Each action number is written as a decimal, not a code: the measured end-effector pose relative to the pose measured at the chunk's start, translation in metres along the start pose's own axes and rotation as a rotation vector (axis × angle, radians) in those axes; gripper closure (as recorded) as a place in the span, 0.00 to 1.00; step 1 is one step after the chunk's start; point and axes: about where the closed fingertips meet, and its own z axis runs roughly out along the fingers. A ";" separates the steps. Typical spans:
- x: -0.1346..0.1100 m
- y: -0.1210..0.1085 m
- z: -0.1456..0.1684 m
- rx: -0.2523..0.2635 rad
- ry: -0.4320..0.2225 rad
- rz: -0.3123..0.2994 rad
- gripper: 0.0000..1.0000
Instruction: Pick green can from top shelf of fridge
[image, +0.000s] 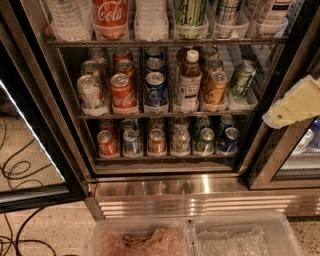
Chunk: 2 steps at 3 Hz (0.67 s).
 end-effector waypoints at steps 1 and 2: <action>-0.023 -0.014 -0.020 0.101 -0.158 0.134 0.00; -0.038 -0.022 -0.034 0.132 -0.263 0.229 0.00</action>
Offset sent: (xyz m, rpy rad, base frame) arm 0.0249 0.0013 0.0475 0.3320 -0.3844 -0.1493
